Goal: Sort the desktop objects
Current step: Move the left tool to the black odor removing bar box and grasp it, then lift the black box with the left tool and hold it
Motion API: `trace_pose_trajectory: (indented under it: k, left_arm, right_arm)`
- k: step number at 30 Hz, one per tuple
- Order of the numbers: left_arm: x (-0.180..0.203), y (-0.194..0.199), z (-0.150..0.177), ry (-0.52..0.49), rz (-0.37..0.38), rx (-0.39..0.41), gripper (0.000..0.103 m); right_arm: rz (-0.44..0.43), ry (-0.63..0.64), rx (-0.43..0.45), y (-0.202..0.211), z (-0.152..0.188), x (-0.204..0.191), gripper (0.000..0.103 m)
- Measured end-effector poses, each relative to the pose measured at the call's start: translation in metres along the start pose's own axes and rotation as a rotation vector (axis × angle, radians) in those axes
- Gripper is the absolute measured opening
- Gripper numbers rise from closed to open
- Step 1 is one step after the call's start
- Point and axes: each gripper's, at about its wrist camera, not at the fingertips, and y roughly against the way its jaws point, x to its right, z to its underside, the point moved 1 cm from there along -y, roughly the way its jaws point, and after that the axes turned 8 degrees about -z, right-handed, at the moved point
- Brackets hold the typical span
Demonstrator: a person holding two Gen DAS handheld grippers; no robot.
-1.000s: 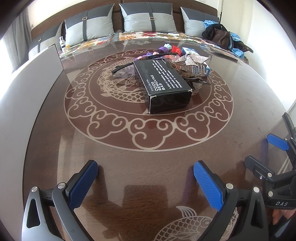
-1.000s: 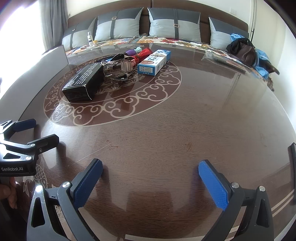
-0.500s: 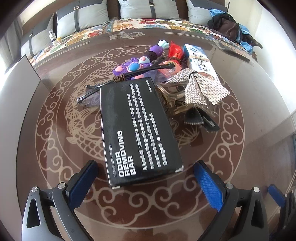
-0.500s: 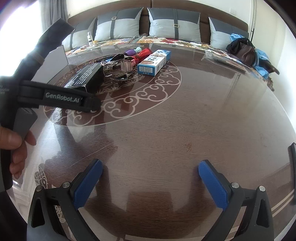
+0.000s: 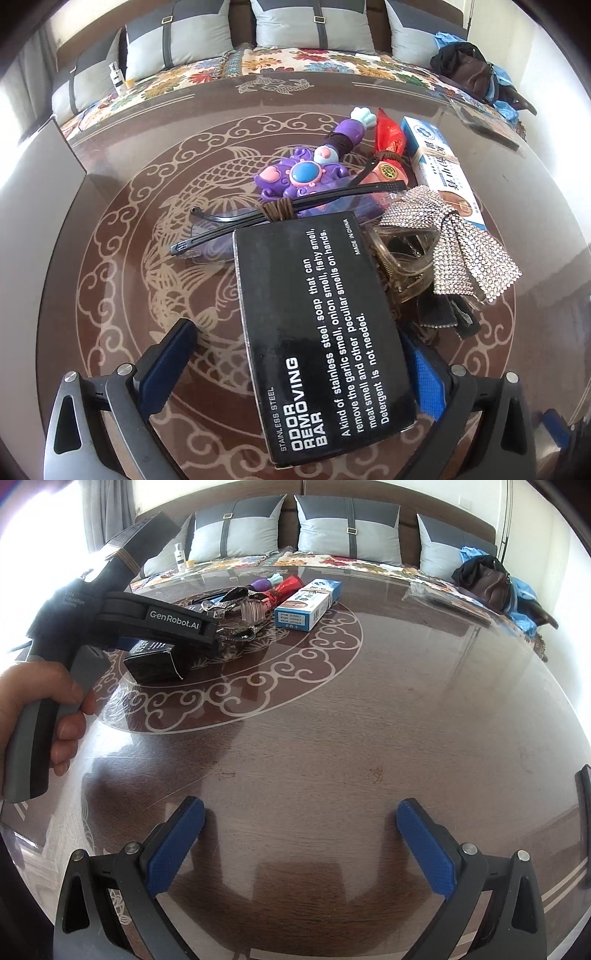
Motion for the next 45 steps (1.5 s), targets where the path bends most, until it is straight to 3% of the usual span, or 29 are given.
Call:
trace_pose_trajectory:
  k: [3, 5, 7, 13, 26, 30, 31, 34, 42, 44, 45]
  left_arm:
    - [-0.007, 0.002, 0.002, 0.019, -0.008, 0.025, 0.094]
    - [-0.009, 0.006, 0.002, 0.015, -0.004, 0.045, 0.071]
    - [-0.011, 0.009, 0.001, 0.005, -0.002, 0.053, 0.059]
    - [-0.022, 0.016, 0.018, 0.032, -0.007, 0.063, 0.058]
    - [-0.067, 0.053, 0.101, 0.034, -0.008, 0.097, 0.059]
    - [-0.071, 0.056, 0.110, 0.028, -0.007, 0.122, 0.060]
    - [-0.071, 0.056, 0.111, 0.029, -0.012, 0.126, 0.062]
    - [-0.079, 0.051, 0.113, 0.082, -0.044, 0.116, 0.085]
    - [-0.078, 0.049, 0.110, 0.068, -0.035, 0.107, 0.093]
    - [-0.077, 0.047, 0.110, 0.062, -0.035, 0.097, 0.103]
    - [-0.077, 0.046, 0.110, 0.064, -0.036, 0.090, 0.103]
  right_arm:
    - [0.001, 0.000, -0.001, 0.000, 0.000, 0.000, 0.103]
    - [-0.001, 0.000, 0.000, 0.000, 0.001, 0.000, 0.103]
    - [0.000, 0.000, 0.000, 0.000, 0.000, 0.000, 0.103]
    - [0.000, 0.000, 0.000, 0.001, 0.000, 0.000, 0.103]
    - [0.000, 0.000, 0.000, 0.000, 0.000, 0.000, 0.103]
    - [0.000, 0.000, 0.000, 0.000, 0.000, 0.000, 0.103]
    - [0.000, 0.000, 0.000, 0.000, 0.000, 0.000, 0.103]
    - [0.000, 0.000, 0.000, 0.000, 0.000, 0.000, 0.103]
    - [0.000, 0.000, 0.000, 0.000, 0.000, 0.000, 0.103]
    - [0.000, 0.000, 0.000, 0.000, 0.000, 0.000, 0.103]
    - [0.000, 0.000, 0.000, 0.000, 0.000, 0.000, 0.103]
